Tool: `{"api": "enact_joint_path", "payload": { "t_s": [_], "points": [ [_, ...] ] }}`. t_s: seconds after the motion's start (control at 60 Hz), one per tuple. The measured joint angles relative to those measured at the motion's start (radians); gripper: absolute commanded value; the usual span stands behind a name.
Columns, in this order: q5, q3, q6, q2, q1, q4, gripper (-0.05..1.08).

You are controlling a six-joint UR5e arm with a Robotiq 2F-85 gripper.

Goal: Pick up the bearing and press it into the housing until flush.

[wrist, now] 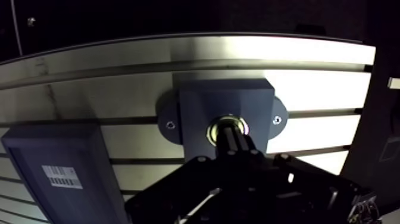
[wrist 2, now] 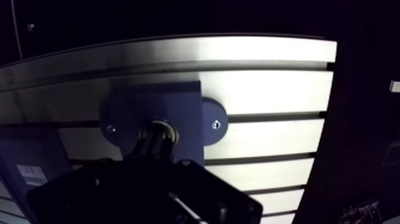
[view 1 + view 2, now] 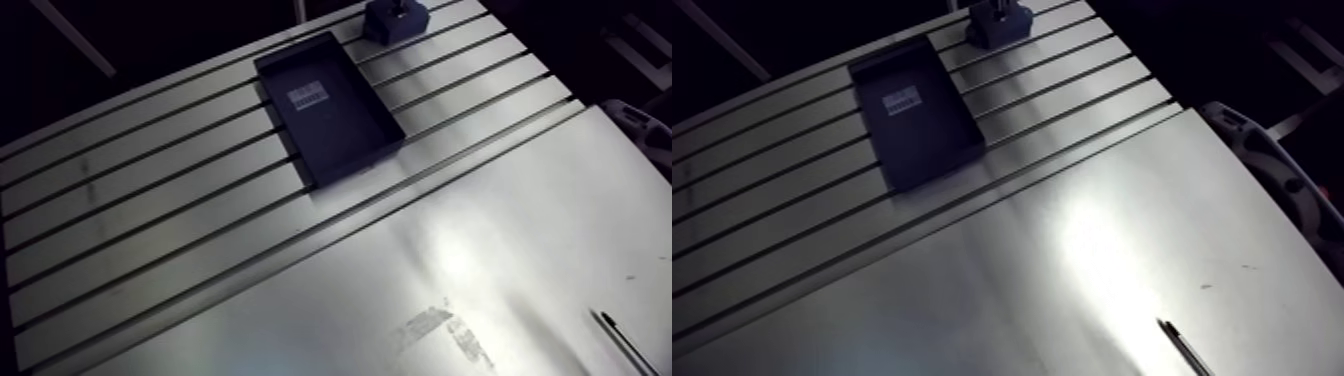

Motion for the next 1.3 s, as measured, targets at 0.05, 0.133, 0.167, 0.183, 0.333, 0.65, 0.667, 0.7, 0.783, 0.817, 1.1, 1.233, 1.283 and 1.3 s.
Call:
{"api": "enact_joint_path", "payload": {
  "t_s": [0.05, 0.133, 0.167, 0.183, 0.333, 0.65, 0.667, 0.7, 0.783, 0.817, 1.1, 1.233, 1.283, 1.3],
  "points": [
    [0.0, -0.001, 0.0, -0.004, 0.0, 0.001, 1.08],
    [0.001, -0.001, 0.0, -0.012, 0.0, 0.005, 1.08],
    [0.002, 0.0, 0.0, -0.017, 0.001, 0.007, 1.08],
    [0.002, 0.0, -0.001, -0.019, 0.001, 0.008, 1.08],
    [0.002, 0.004, -0.001, -0.046, 0.005, 0.022, 1.06],
    [-0.014, 0.006, 0.001, -0.107, 0.012, 0.133, 0.0],
    [-0.015, 0.007, 0.002, -0.111, 0.013, 0.138, 0.0],
    [-0.016, 0.009, 0.004, -0.121, 0.014, 0.147, 0.0],
    [-0.015, 0.017, 0.008, -0.148, 0.017, 0.161, 0.0],
    [-0.015, 0.021, 0.011, -0.16, 0.017, 0.165, 0.0],
    [-0.007, 0.067, 0.038, -0.256, 0.035, 0.18, 0.0],
    [-0.005, 0.092, 0.055, -0.299, 0.052, 0.189, 0.0],
    [-0.004, 0.101, 0.062, -0.315, 0.059, 0.192, 0.0],
    [-0.003, 0.104, 0.065, -0.32, 0.062, 0.193, 0.0]
  ]
}}
